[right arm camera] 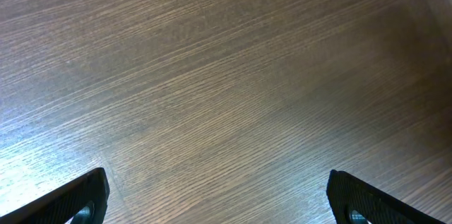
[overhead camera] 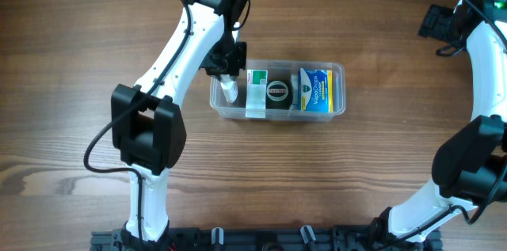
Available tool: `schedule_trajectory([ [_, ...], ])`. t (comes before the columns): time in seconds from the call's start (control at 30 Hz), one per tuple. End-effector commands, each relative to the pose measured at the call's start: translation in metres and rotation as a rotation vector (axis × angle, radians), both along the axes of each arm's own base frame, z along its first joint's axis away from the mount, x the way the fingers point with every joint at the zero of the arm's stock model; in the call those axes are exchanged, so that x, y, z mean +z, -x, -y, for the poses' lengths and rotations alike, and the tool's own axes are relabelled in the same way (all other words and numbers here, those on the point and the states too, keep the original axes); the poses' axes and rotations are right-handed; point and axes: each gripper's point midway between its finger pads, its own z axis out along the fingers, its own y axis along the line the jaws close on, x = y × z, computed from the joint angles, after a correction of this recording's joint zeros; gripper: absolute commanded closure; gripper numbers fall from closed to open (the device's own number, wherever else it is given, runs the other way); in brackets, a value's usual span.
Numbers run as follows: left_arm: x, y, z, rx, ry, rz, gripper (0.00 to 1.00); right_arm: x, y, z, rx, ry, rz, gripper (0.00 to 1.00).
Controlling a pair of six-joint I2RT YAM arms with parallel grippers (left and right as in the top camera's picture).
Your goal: Pack container
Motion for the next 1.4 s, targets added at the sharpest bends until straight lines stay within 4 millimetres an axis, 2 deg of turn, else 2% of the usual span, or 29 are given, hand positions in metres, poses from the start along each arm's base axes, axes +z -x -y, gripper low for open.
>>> schedule_trajectory([
  [0.0, -0.01, 0.003, -0.002, 0.017, -0.014, -0.023, 0.73, -0.005, 0.0, 0.001, -0.014, -0.01, -0.005, 0.0],
  [0.17, -0.01, -0.001, -0.001, 0.017, -0.008, -0.008, 0.7, -0.005, 0.0, 0.001, -0.014, -0.01, -0.005, 0.0],
  [0.37, -0.011, -0.002, 0.0, 0.017, -0.005, -0.002, 0.57, -0.005, 0.0, 0.001, -0.014, -0.01, -0.005, 0.0],
  [0.5, -0.01, -0.004, 0.001, 0.017, 0.0, 0.007, 0.55, -0.005, 0.0, 0.001, -0.014, -0.01, -0.005, 0.0],
  [0.67, 0.004, -0.016, 0.006, 0.018, 0.026, 0.057, 0.5, -0.005, 0.0, 0.001, -0.014, -0.01, -0.005, 0.0],
  [0.73, 0.019, -0.028, 0.011, 0.018, 0.05, 0.112, 0.5, -0.005, 0.0, 0.001, -0.014, -0.01, -0.005, 0.0],
  [0.83, 0.052, -0.046, 0.017, 0.023, 0.095, 0.217, 0.46, -0.005, 0.0, 0.001, -0.013, -0.01, -0.005, 0.0],
  [0.9, 0.096, -0.061, 0.018, 0.032, 0.147, 0.342, 0.41, -0.005, 0.0, 0.001, -0.014, -0.01, -0.005, 0.0],
  [0.93, 0.11, -0.064, 0.016, 0.037, 0.161, 0.38, 0.37, -0.005, 0.0, 0.001, -0.014, -0.01, -0.005, 0.0],
  [0.97, 0.128, -0.066, 0.012, 0.047, 0.176, 0.422, 0.28, -0.005, 0.0, 0.001, -0.014, -0.01, -0.005, 0.0],
  [1.0, 0.141, -0.064, 0.005, 0.058, 0.183, 0.448, 0.12, -0.005, 0.0, 0.001, -0.014, -0.01, -0.005, 0.0],
  [1.07, 0.163, -0.053, -0.011, 0.085, 0.188, 0.471, 0.0, -0.005, 0.0, 0.001, -0.014, -0.01, -0.005, 0.0],
  [1.17, 0.198, -0.03, -0.037, 0.166, 0.202, 0.507, 0.0, -0.005, 0.0, 0.001, -0.014, -0.01, -0.005, 0.0],
  [1.23, 0.218, -0.022, -0.046, 0.183, 0.216, 0.555, 0.0, -0.005, 0.0, 0.001, -0.014, -0.01, -0.005, 0.0],
  [1.3, 0.229, -0.017, -0.048, 0.181, 0.226, 0.58, 0.0, -0.005, 0.0, 0.001, -0.014, -0.01, -0.005, 0.0],
  [1.37, 0.229, -0.016, -0.048, 0.182, 0.227, 0.582, 0.0, -0.005, 0.0, 0.001, -0.014, -0.01, -0.005, 0.0],
])
